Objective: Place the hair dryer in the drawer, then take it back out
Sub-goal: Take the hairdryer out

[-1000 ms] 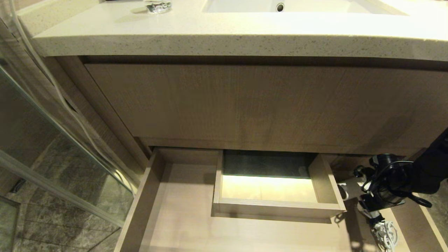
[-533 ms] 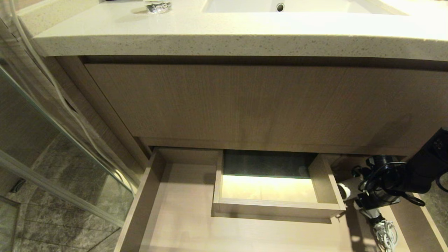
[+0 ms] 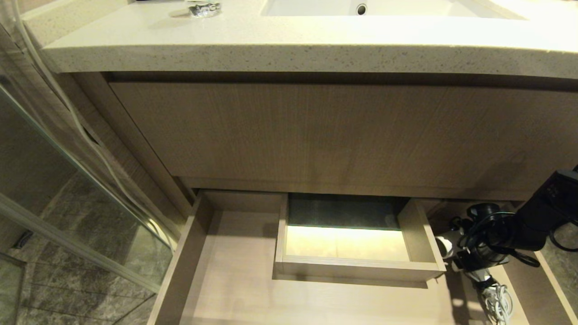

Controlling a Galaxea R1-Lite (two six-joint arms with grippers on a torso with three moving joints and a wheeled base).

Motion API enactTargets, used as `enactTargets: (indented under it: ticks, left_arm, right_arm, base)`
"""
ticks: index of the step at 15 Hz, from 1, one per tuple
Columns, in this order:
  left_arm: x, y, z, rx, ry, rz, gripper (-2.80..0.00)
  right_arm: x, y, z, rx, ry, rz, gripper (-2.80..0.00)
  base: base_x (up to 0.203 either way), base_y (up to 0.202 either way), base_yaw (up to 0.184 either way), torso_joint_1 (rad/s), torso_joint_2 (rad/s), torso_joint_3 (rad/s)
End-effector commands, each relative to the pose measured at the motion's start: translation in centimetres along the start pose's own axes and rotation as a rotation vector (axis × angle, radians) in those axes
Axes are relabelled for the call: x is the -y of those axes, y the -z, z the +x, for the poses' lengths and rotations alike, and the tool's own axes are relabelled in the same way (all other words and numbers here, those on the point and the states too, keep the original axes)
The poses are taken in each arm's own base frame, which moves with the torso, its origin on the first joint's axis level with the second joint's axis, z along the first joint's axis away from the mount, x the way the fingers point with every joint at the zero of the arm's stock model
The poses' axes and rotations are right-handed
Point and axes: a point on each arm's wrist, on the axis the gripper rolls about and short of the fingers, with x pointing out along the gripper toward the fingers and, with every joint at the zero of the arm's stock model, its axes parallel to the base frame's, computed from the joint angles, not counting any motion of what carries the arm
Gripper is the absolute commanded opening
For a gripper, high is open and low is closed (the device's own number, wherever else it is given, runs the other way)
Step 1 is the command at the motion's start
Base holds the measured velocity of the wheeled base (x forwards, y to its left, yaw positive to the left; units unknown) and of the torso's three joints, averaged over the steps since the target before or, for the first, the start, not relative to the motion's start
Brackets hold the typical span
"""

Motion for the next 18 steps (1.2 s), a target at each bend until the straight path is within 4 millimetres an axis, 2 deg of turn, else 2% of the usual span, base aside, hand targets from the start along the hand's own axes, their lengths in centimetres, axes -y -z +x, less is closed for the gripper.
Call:
enactTargets:
  ticks: [1,4,7,13,14,15,18]
  left_arm:
    - [0.0,0.0,0.0,0.000,0.000,0.000,-2.80]
    - [0.0,0.0,0.0,0.000,0.000,0.000,-2.80]
    - [0.0,0.0,0.0,0.000,0.000,0.000,-2.80]
    - [0.0,0.0,0.0,0.000,0.000,0.000,-2.80]
    - [0.0,0.0,0.0,0.000,0.000,0.000,-2.80]
    - [0.0,0.0,0.0,0.000,0.000,0.000,-2.80]
    - [0.0,0.0,0.0,0.000,0.000,0.000,-2.80]
  right_arm:
    - [-0.1,-0.3,0.7,0.016,-0.021,-0.001,0.00]
    - [0.1,-1.0,0.7,0.067,-0.089,0.012,0.00]
    - [0.4,-0.7,0.7,0.056,-0.143,0.019,0.00]
    - [1.8,-0.4,1.7,0.052,-0.136,0.046,0.00]
    - [1.9,-0.3,1.8,0.049,-0.139,0.047,-1.78]
    - [1.7,0.0,2.0,0.027,-0.147,0.045,-2.80]
    - [1.4,0.3,2.2,0.008,-0.178,0.042,-2.80]
  base:
    - [0.000,0.000,0.000,0.000,0.00,0.000]
    - [0.000,0.000,0.000,0.000,0.00,0.000]
    - [0.000,0.000,0.000,0.000,0.00,0.000]
    - [0.000,0.000,0.000,0.000,0.00,0.000]
    - [0.000,0.000,0.000,0.000,0.00,0.000]
    - [0.000,0.000,0.000,0.000,0.00,0.000]
    - [0.000,0.000,0.000,0.000,0.00,0.000]
